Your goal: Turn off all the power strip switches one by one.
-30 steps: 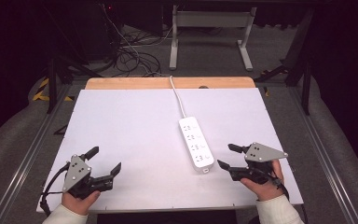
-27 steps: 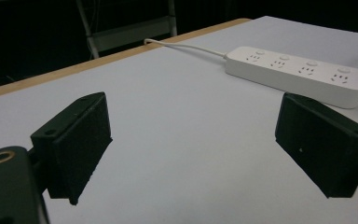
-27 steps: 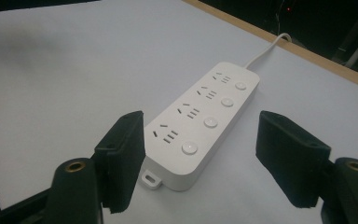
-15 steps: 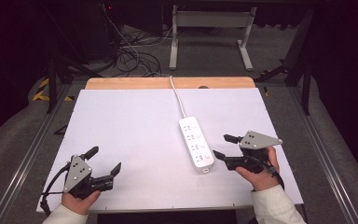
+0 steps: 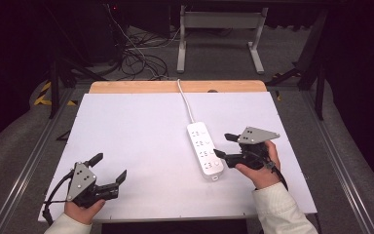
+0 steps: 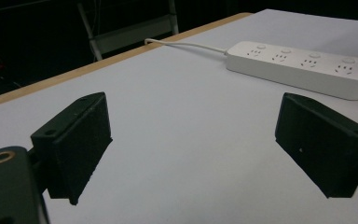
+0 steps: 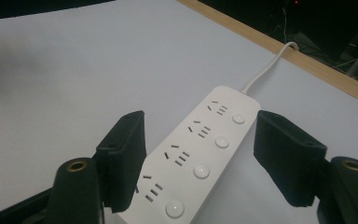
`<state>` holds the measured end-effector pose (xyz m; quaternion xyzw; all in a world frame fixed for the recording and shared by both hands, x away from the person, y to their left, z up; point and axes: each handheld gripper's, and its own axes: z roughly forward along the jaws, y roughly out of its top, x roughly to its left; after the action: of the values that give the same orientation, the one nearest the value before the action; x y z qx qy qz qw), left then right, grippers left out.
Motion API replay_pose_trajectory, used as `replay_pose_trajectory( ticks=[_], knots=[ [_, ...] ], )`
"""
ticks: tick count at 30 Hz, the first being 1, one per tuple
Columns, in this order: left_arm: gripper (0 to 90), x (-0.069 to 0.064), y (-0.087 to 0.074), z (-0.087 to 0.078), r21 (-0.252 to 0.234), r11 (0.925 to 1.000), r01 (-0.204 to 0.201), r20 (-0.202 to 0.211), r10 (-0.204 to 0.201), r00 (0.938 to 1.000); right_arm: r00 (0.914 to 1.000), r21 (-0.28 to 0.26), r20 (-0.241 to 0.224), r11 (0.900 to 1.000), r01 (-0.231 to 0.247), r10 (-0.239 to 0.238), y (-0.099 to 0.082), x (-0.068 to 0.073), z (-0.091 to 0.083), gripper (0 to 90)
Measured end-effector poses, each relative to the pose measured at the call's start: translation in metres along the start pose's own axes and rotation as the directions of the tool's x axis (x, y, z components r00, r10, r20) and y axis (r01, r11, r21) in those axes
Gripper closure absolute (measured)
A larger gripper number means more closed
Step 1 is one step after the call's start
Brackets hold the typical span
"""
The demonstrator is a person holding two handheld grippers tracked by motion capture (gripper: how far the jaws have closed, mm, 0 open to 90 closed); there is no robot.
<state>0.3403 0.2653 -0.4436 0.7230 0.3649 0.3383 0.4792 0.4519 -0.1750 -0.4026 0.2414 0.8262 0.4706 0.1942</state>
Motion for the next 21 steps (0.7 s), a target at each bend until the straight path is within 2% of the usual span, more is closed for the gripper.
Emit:
replay_pose_trajectory(
  ticks=[14, 17, 19, 21],
  knots=[
    [11.1, -0.001, 0.0, 0.0, 0.001, 1.0, -0.002, -0.001, 0.002, 1.0, 0.9999, 0.023, -0.008, 0.9997, -0.007, 0.007, 0.01, -0.004, 0.027, 35.0],
    [11.0, 0.0, 0.0, 0.0, -0.003, 1.0, -0.001, -0.008, 0.001, 1.0, 0.9996, 0.029, -0.018, 0.9994, -0.021, 0.021, 0.008, -0.005, 0.033, 36.5],
    [10.9, 0.0, 0.0, 0.0, -0.001, 1.0, -0.004, -0.003, 0.004, 1.0, 0.9998, 0.037, -0.011, 0.9992, -0.015, 0.015, 0.007, -0.005, 0.035, 39.9],
    [10.9, 0.0, 0.0, 0.0, -0.001, 1.0, -0.005, -0.002, 0.005, 1.0, 0.9992, 0.034, -0.018, 0.9988, -0.035, 0.035, 0.006, -0.006, 0.034, 43.3]
  ],
)
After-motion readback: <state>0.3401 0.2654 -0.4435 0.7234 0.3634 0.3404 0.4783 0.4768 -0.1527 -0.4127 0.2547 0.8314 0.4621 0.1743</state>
